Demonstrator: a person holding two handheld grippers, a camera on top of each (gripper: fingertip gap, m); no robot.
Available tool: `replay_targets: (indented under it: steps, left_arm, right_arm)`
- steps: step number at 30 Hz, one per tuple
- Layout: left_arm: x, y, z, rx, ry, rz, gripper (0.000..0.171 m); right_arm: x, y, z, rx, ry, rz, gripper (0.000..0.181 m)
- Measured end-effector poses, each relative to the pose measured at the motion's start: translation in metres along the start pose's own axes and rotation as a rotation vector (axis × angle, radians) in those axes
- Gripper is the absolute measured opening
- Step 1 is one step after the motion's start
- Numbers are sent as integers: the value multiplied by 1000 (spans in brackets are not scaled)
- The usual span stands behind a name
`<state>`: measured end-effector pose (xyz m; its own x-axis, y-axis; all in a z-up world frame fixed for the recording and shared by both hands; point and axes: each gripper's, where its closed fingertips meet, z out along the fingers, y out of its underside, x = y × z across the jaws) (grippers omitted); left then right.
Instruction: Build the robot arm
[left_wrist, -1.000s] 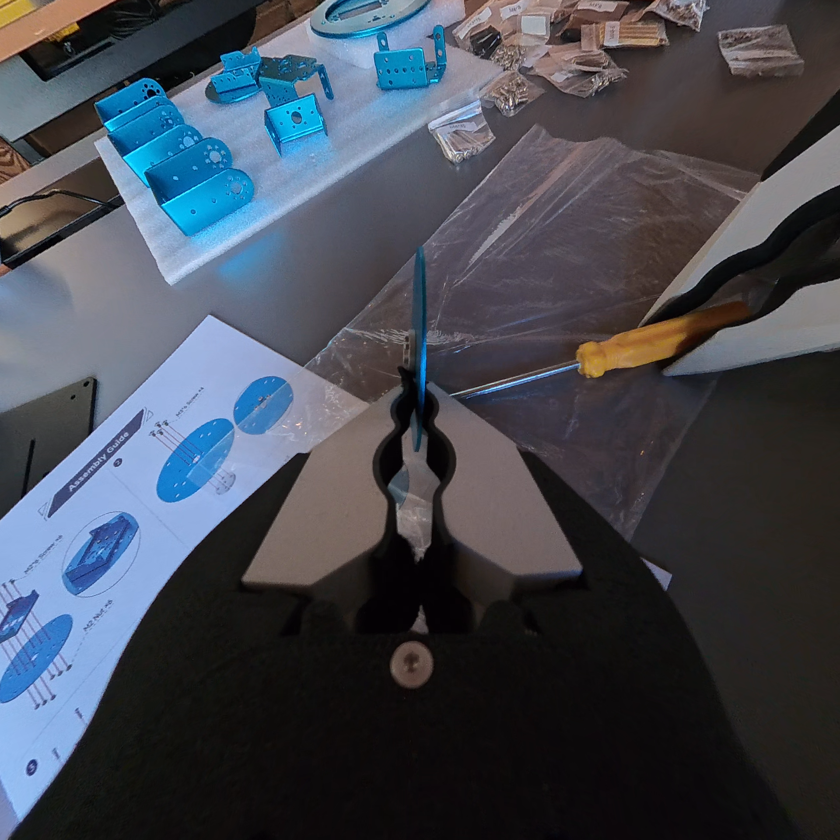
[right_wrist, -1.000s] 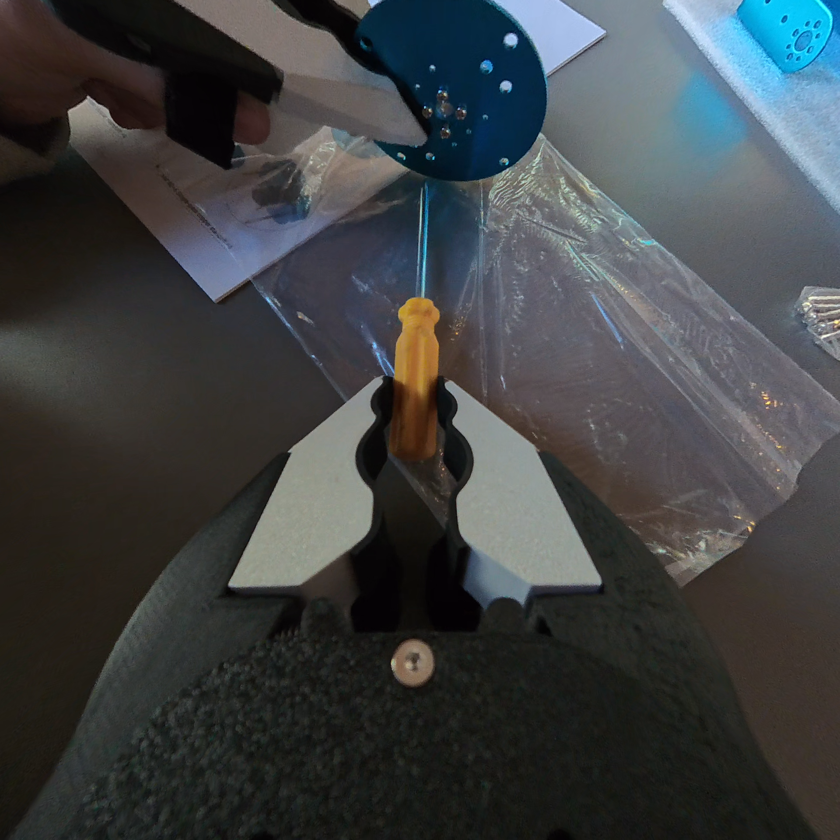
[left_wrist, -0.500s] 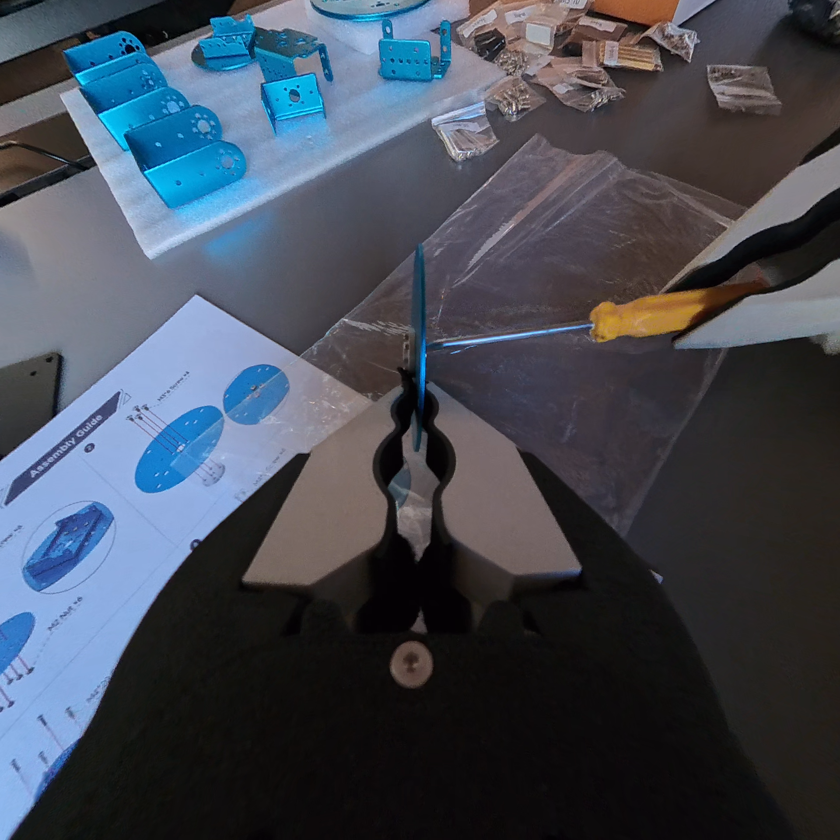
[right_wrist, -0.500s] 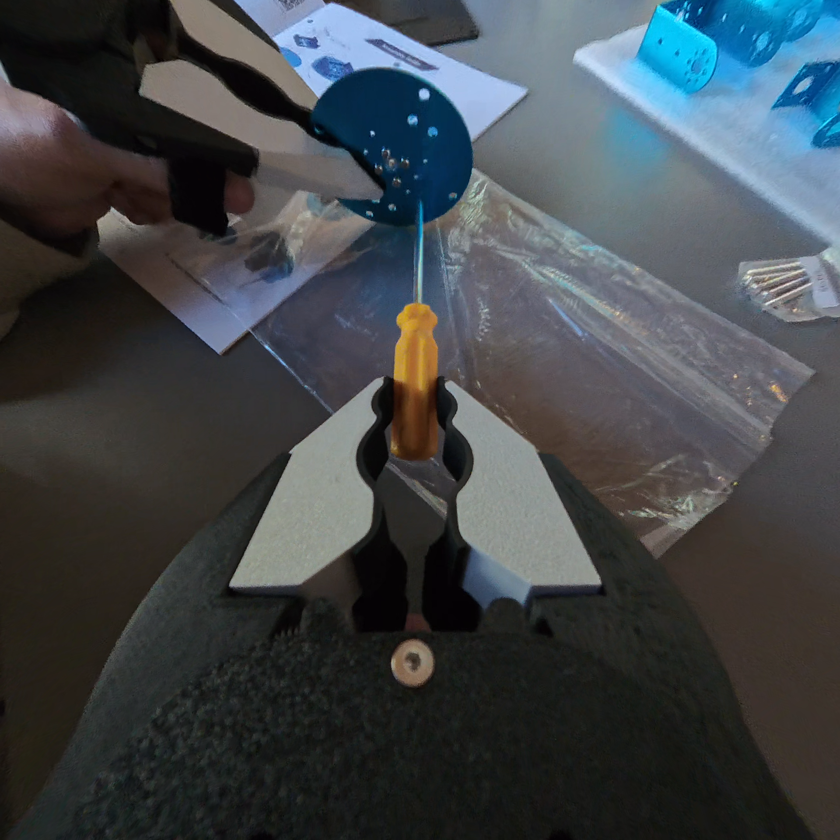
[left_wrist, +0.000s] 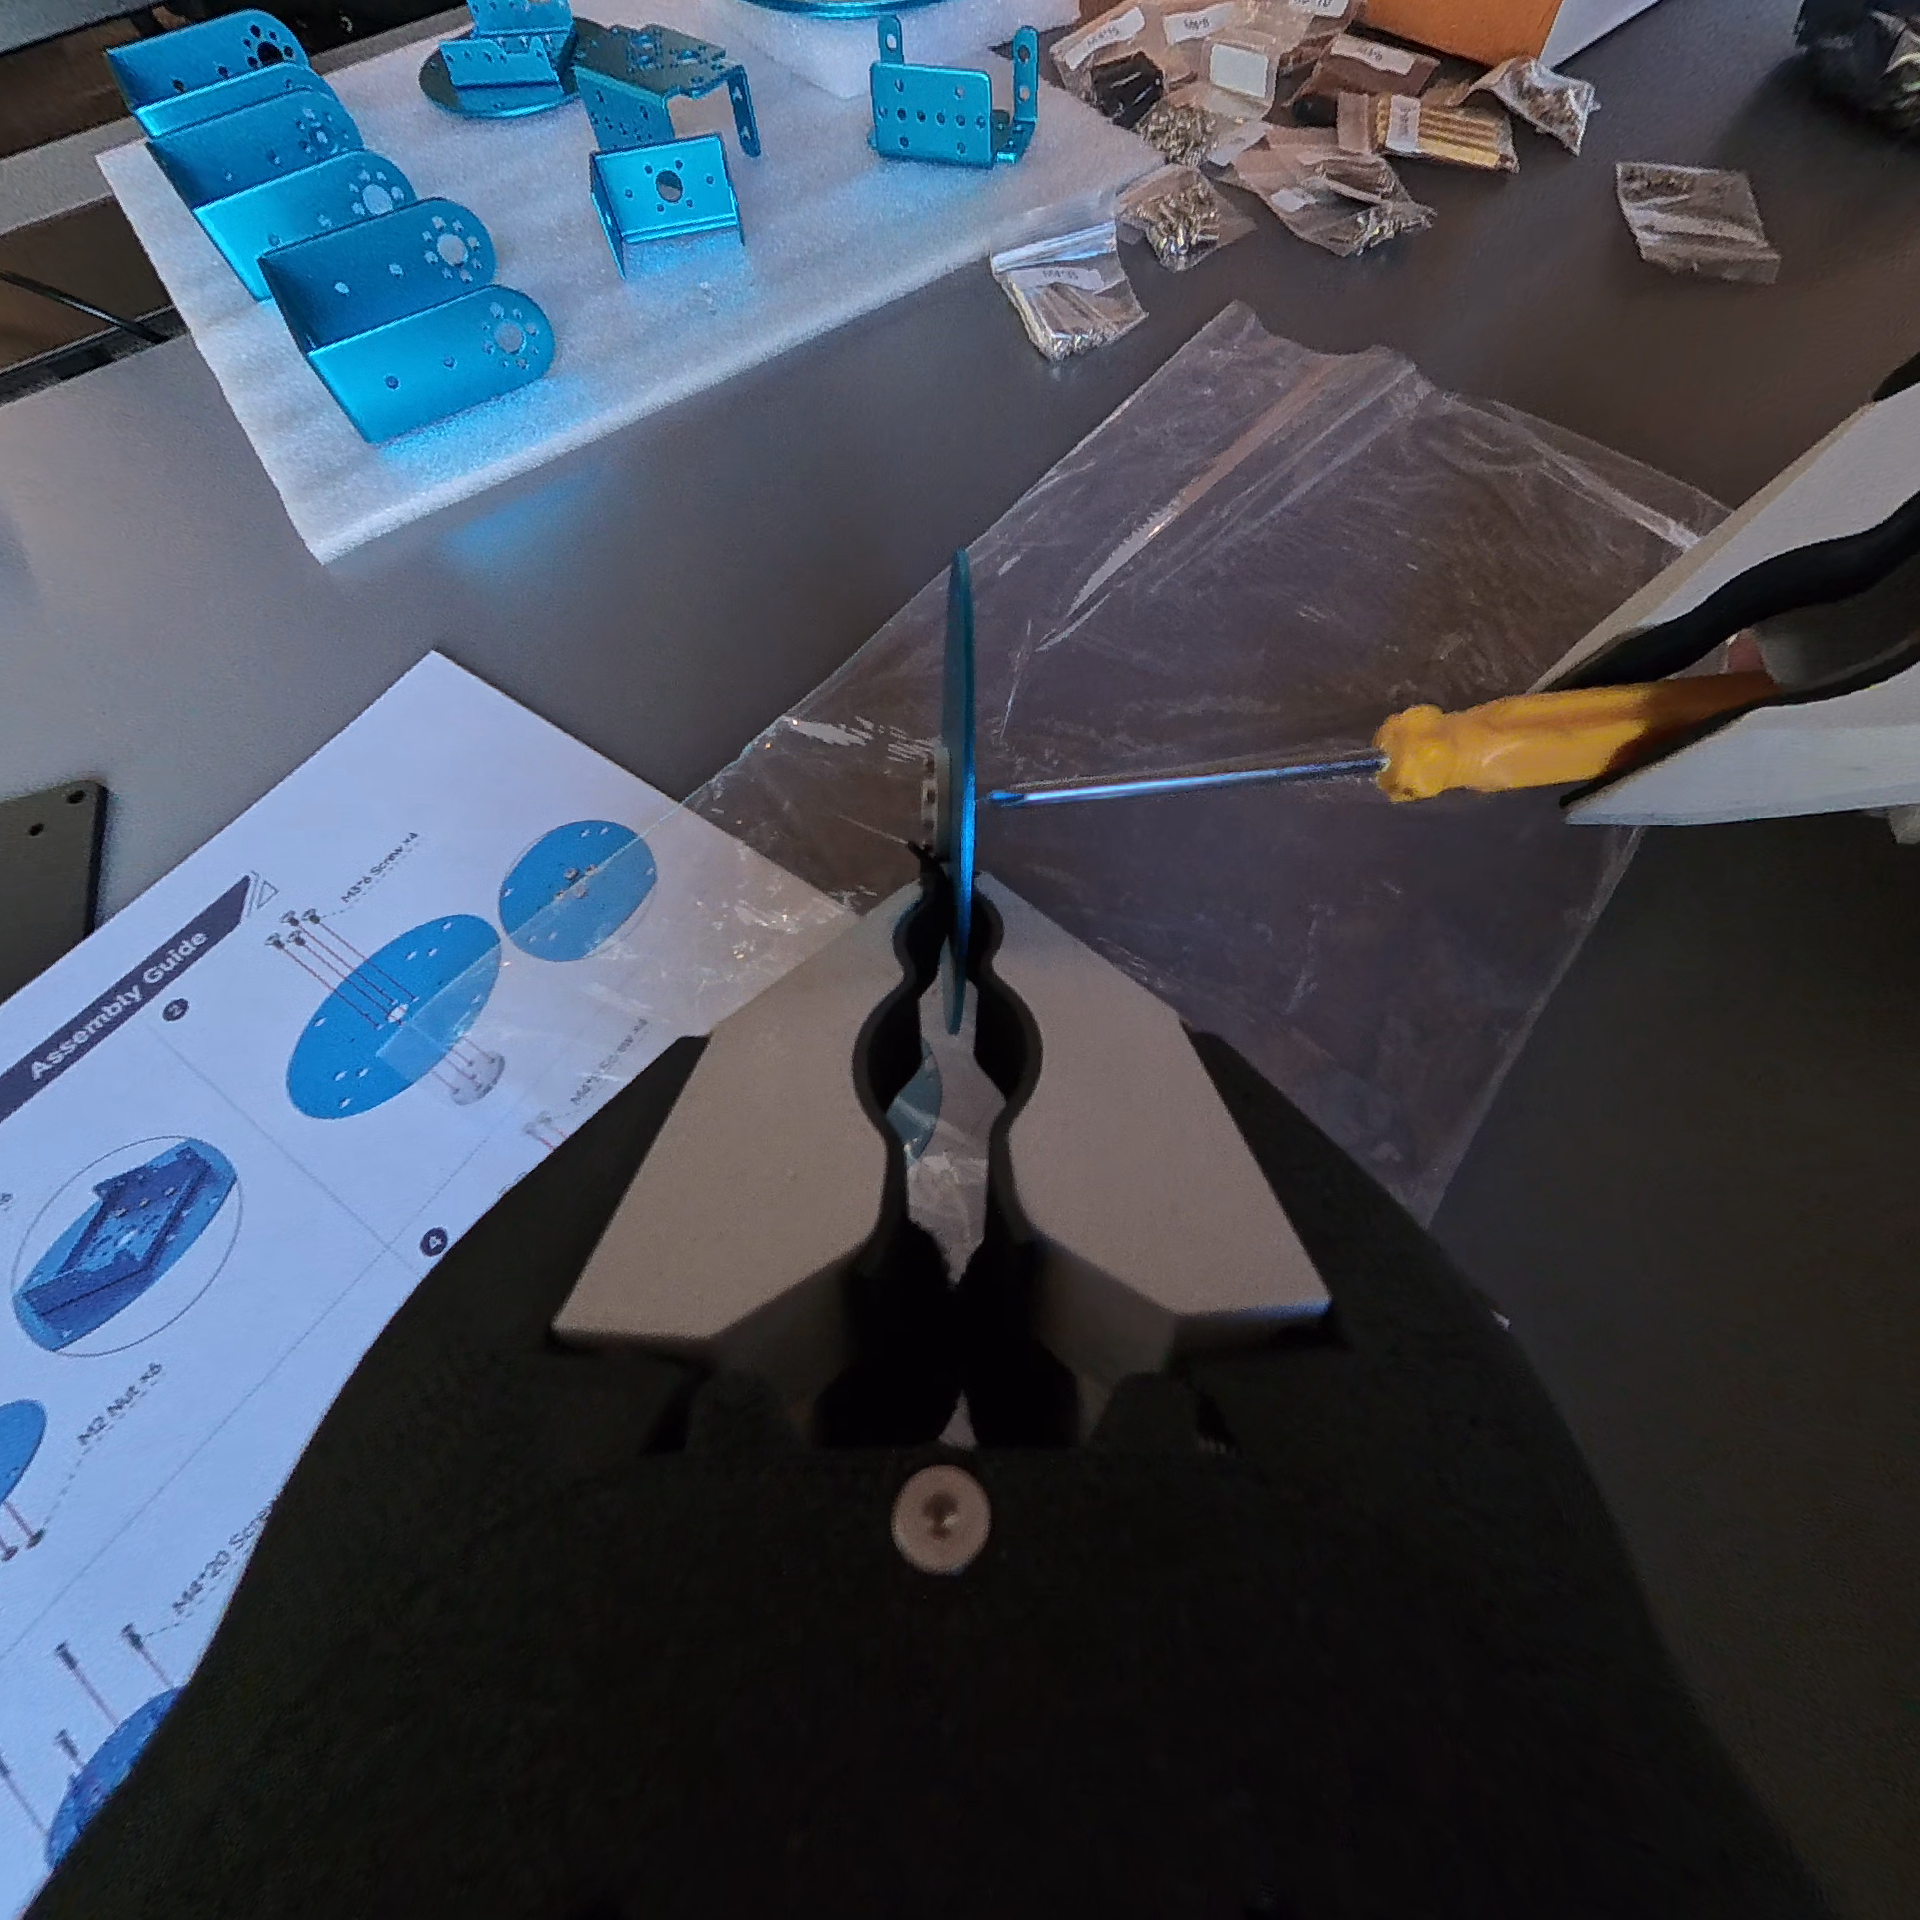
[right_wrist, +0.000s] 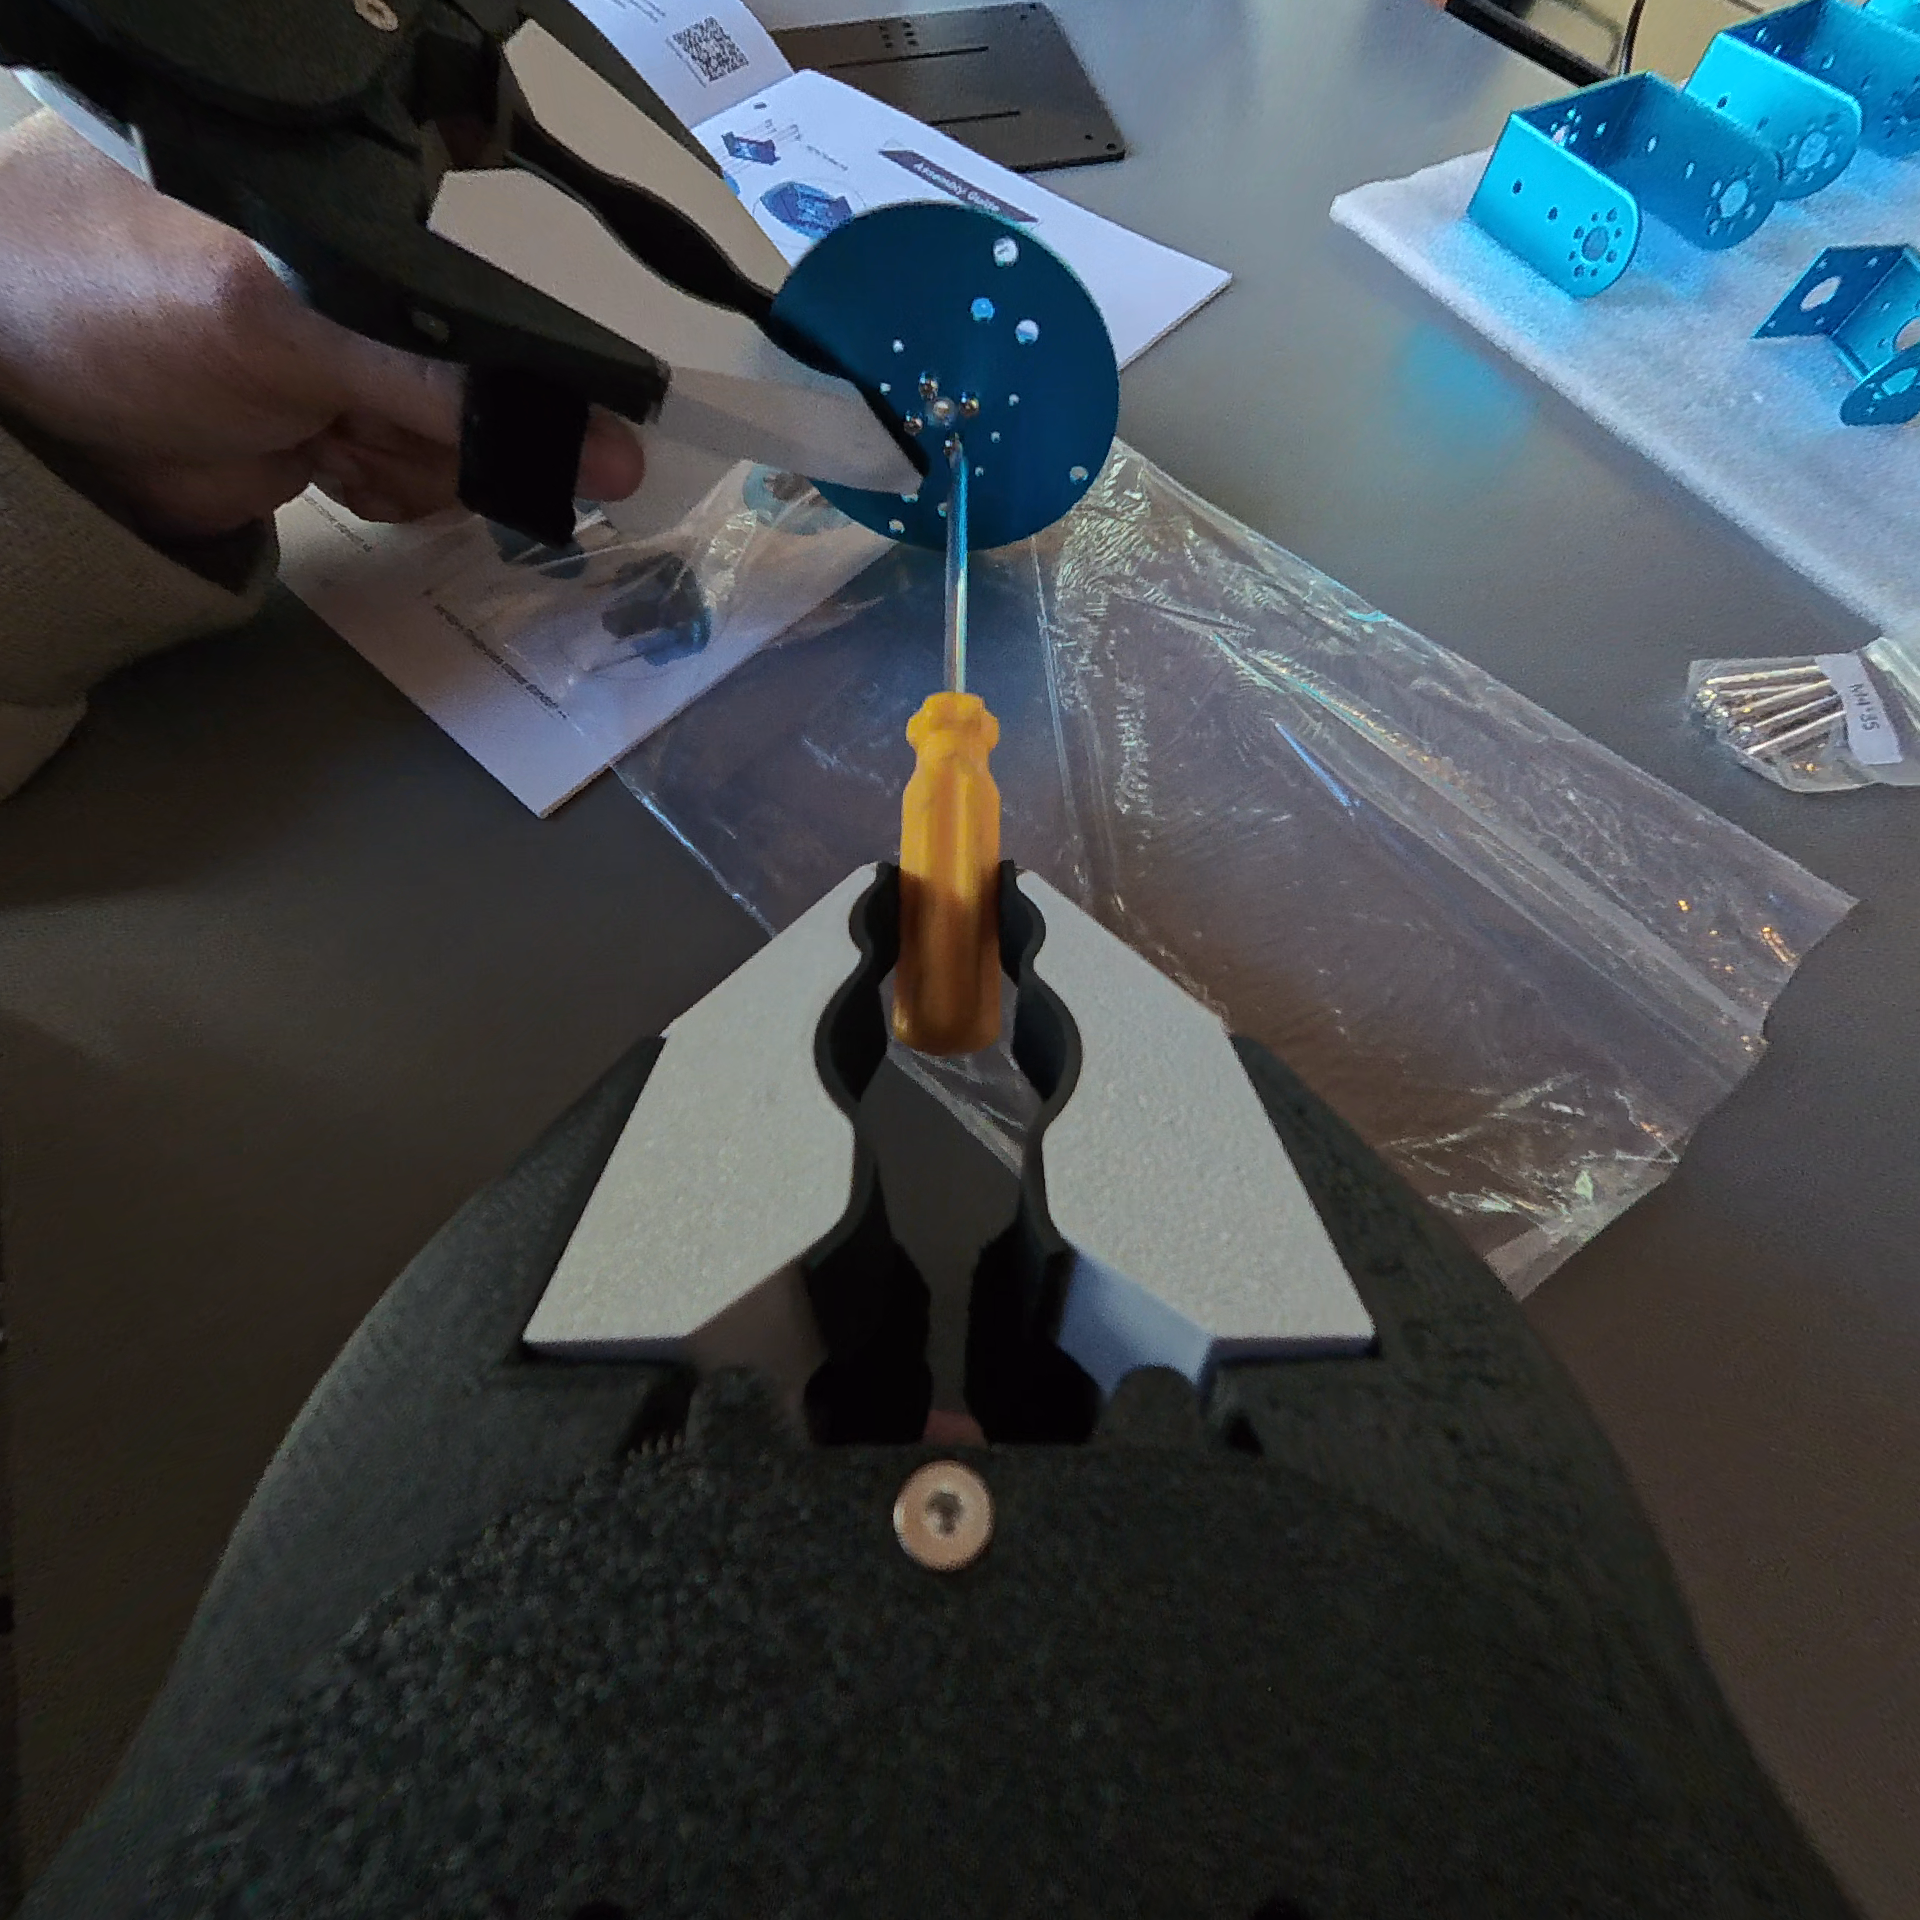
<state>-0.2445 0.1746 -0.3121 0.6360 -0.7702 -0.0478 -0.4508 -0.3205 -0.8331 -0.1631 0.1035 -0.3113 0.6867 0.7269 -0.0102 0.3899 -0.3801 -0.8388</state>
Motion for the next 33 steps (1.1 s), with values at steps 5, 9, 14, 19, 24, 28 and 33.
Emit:
replay_targets:
  steps: [5, 9, 14, 19, 24, 28, 33]
  left_arm:
    - [0, 0, 0, -2, -5, 7, 2]
    - [0, 0, 0, -2, -8, 12, 2]
    - [0, 0, 0, -2, -6, 9, 2]
    - [0, 0, 0, -3, -1, 2, 2]
    - [0, 0, 0, -4, -6, 10, 2]
    - [-1, 1, -2, -3, -1, -15, 2]
    - [-3, 3, -2, -24, -19, -62, 2]
  right_arm:
    - [-1, 1, 1, -10, 6, -13, 18]
    - [0, 1, 1, -11, 13, -18, 18]
    - [1, 0, 1, -11, 60, -81, 18]
    - [3, -4, -1, -7, 161, -237, 18]
    - [9, -3, -1, -58, 300, -427, 18]
    - [9, -5, 0, -106, 484, -702, 18]
    - [9, -5, 3, -129, 473, -686, 18]
